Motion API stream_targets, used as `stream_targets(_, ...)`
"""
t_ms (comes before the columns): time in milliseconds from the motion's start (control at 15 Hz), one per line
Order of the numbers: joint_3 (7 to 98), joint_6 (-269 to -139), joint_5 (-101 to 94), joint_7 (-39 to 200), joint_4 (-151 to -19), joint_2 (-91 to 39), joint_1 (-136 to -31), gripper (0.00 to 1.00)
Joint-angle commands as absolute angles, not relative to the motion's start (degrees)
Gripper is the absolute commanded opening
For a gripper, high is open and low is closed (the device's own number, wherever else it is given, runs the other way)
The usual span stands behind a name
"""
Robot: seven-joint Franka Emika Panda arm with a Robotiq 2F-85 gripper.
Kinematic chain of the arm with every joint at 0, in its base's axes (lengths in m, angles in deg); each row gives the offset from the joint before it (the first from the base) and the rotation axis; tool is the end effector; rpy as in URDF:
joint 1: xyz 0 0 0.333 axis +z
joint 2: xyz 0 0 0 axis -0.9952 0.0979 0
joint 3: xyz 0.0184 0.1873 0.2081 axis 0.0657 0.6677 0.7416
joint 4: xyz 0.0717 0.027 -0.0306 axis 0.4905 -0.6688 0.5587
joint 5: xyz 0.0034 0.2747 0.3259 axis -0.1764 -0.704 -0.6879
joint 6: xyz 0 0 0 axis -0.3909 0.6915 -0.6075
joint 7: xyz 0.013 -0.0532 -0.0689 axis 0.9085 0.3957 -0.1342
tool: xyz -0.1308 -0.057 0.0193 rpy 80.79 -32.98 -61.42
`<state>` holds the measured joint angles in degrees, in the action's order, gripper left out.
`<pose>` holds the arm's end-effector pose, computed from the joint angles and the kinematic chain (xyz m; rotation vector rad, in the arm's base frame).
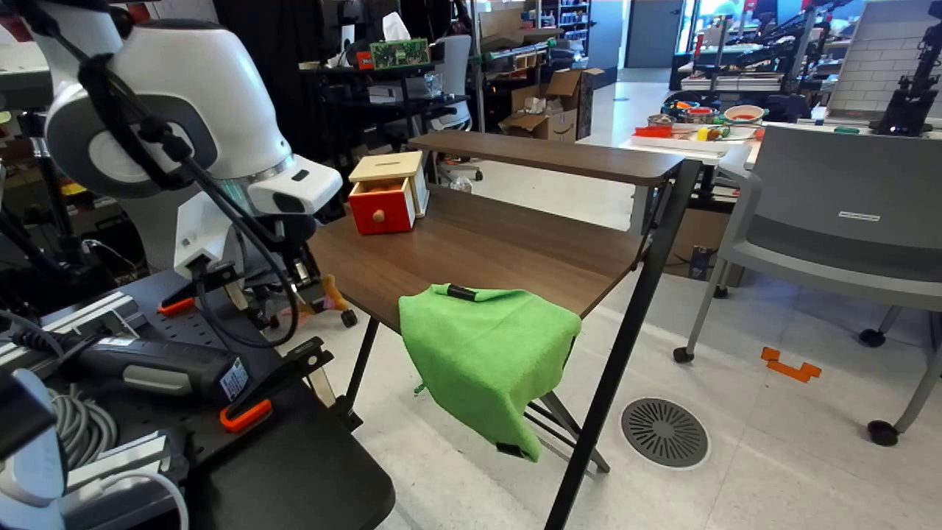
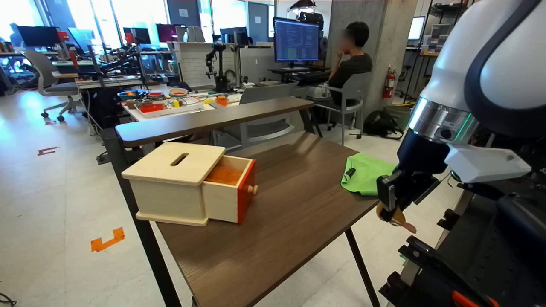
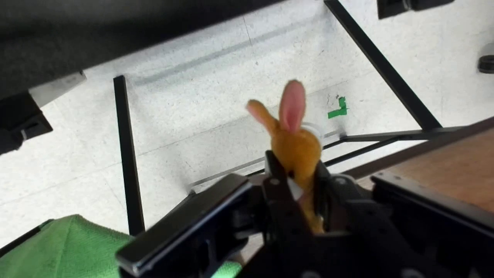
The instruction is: Pick up the brown toy and move it close to the edge of the table.
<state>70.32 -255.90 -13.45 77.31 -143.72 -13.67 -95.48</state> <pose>0.3990 0.0348 -0.0042 -2.9943 0.3778 -0.1686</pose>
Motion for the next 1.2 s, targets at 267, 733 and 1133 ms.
stream_targets(267,73.93,-249.46,-13.86,78.63,-133.3,-9.9,-98.94,0.05)
stream_targets(733,72.24,-246.96,-14.59,78.87,-124.15,-4.14,-96.19,0.05)
stream_targets(1133,72.19,-244.43,-15.11,78.62,-122.19,-4.5,-95.82,0.73)
